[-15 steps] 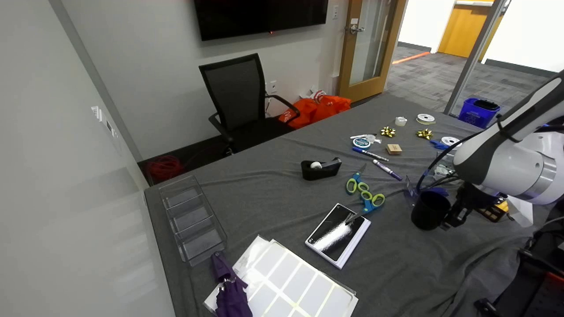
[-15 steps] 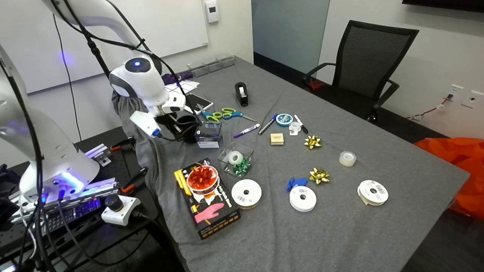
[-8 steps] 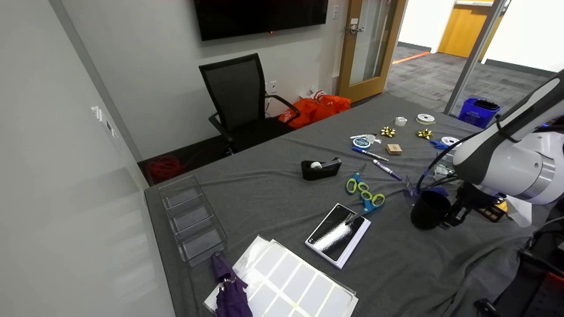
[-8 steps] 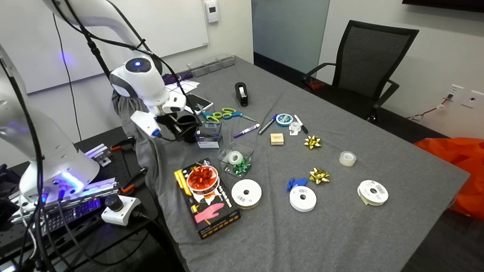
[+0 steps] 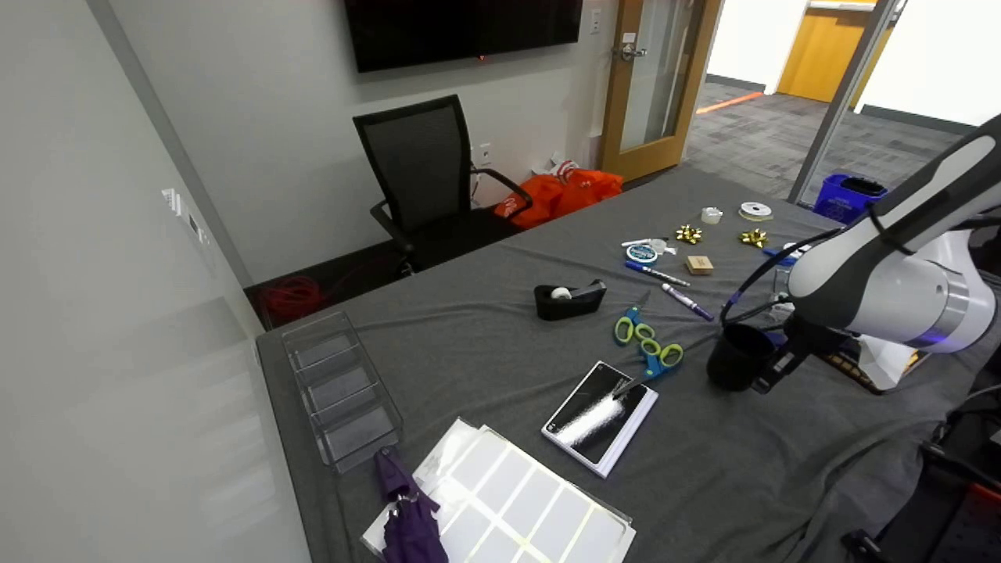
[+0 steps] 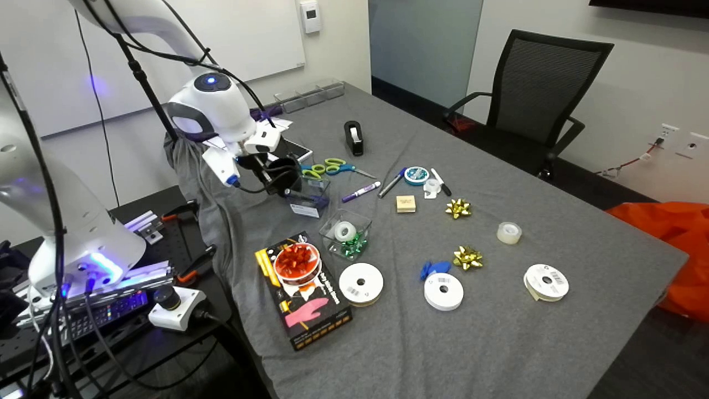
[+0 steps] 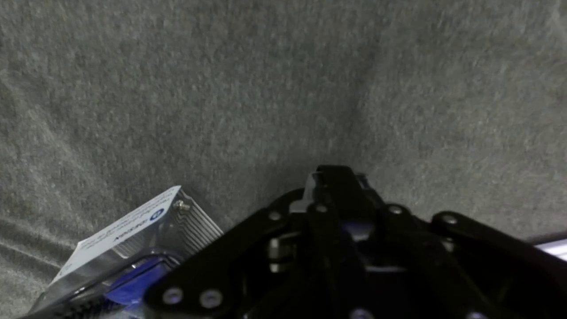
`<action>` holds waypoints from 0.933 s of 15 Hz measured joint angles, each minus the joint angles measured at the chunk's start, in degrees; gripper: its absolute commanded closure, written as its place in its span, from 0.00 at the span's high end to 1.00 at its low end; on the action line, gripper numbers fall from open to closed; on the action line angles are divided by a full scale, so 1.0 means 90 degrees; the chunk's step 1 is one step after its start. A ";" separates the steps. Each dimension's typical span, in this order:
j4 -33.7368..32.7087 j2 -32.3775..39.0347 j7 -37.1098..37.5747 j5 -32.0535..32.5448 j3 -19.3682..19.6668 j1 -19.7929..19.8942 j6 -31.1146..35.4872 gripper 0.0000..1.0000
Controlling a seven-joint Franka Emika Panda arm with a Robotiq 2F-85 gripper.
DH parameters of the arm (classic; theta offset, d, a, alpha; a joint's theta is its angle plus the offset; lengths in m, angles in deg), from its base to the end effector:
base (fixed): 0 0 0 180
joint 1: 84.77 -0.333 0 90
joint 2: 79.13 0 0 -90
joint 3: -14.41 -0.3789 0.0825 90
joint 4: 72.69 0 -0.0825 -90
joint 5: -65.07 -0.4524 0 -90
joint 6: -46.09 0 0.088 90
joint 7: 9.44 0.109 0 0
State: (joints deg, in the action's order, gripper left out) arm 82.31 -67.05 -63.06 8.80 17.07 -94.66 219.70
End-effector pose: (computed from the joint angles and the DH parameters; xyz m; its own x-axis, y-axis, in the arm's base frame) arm 0.4136 -0.0120 0.1587 0.9837 0.0839 0.1592 0.0988 -0.9911 -0.0886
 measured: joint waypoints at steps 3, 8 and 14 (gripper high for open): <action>-0.0192 0.0048 0.1141 0.0514 0.0139 -0.0322 0.0000 0.04; -0.0400 0.0065 0.3509 0.1857 0.0757 -0.1152 -0.0190 0.04; -0.1142 -0.0161 0.6526 0.3860 0.1512 -0.2003 -0.1346 0.17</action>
State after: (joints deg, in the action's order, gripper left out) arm 72.03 -68.50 -4.33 43.54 30.67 -112.69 207.59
